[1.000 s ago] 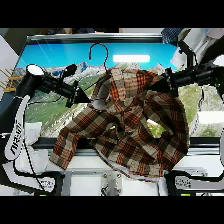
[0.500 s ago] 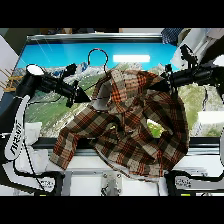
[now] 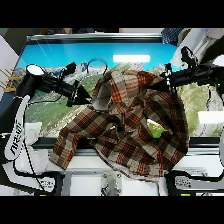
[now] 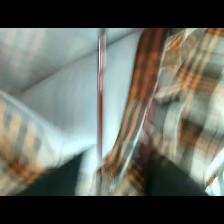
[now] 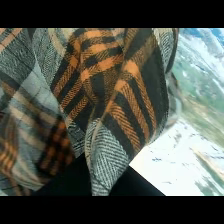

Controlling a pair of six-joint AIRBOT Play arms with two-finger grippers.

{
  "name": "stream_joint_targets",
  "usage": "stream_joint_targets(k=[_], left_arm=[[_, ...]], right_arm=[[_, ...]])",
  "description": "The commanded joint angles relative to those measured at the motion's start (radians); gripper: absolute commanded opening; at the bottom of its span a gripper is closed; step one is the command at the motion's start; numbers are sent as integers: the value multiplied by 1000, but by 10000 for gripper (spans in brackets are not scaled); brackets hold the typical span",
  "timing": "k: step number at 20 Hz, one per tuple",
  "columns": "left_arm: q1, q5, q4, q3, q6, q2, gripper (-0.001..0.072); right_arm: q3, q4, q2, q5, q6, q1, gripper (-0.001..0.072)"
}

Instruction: Fold the clothes and pants, and hang the long-sleeved shirts on hangers.

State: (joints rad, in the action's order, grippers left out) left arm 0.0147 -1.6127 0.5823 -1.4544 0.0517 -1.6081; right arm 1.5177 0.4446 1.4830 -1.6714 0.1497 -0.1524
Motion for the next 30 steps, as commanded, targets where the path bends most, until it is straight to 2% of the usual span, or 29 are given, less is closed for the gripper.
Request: stream_joint_targets(k=[1, 4, 7, 8, 11, 14, 16, 20, 25, 30], left_arm=[[-2, 64, 29, 0, 161, -1, 518], [-10, 72, 27, 0, 181, -1, 517], [-56, 82, 24, 0, 302, 4, 514], [-76, 84, 24, 0, 334, 9, 476], [-138, 116, 24, 0, 415, 44, 476], [-207, 179, 24, 0, 513, 113, 477], [-249, 212, 26, 1, 576, 156, 477], [-305, 265, 29, 1, 794, 178, 477], [-255, 277, 24, 1, 955, 55, 478], [-118, 233, -48, 0, 975, -106, 478]], right_arm=[[0, -4, 0, 2, -23, -2, 25], [0, -4, 0, 2, -39, -2, 25], [0, -6, -1, 1, -61, -5, 24], [0, -21, -2, 1, -75, -6, 24], [0, -105, -2, -2, -78, -12, 23], [0, -117, -2, -1, -151, -25, 22], [0, -118, -8, -1, -152, -28, 22], [0, -139, -27, -1, -204, -28, 21], [0, -140, -42, -1, -234, -27, 22], [0, -139, -42, -1, -249, -27, 22]])
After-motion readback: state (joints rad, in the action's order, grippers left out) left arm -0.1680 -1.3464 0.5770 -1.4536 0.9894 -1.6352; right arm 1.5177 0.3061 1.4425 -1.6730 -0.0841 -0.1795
